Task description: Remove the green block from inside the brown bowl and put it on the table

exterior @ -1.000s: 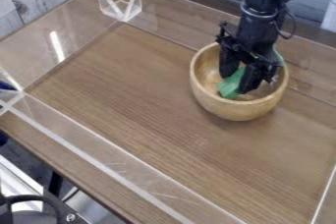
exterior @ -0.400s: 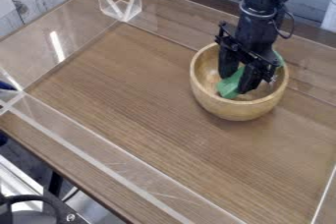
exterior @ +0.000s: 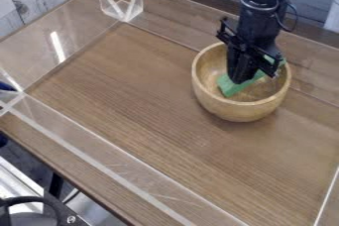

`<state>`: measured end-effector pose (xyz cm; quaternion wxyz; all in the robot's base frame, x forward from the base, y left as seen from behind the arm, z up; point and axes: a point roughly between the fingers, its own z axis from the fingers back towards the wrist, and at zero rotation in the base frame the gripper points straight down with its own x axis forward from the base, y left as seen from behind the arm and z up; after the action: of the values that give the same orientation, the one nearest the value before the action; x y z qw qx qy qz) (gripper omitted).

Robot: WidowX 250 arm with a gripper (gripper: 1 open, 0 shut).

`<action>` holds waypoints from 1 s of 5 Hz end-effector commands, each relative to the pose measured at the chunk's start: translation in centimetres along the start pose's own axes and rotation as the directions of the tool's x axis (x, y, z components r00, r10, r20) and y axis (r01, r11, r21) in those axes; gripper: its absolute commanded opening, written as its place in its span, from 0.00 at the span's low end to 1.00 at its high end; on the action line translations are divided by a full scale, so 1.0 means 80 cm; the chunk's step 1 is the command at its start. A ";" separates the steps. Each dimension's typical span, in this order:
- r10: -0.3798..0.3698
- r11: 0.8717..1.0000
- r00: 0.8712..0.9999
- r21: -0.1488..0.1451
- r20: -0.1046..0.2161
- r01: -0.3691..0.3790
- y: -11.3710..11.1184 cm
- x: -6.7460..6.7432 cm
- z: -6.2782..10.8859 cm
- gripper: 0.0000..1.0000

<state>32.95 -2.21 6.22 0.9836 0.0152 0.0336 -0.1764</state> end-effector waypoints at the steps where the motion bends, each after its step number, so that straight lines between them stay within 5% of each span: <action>1: 0.017 0.999 0.994 0.033 0.105 -0.021 0.010 -0.002 0.052 0.00; 2: 0.050 0.997 0.989 0.052 0.142 -0.058 0.021 -0.016 0.081 0.00; 5: 0.058 0.997 0.985 0.046 0.161 -0.066 0.025 -0.022 0.089 0.00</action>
<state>32.16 -0.33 11.08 0.9882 0.0224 -0.0121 -0.1513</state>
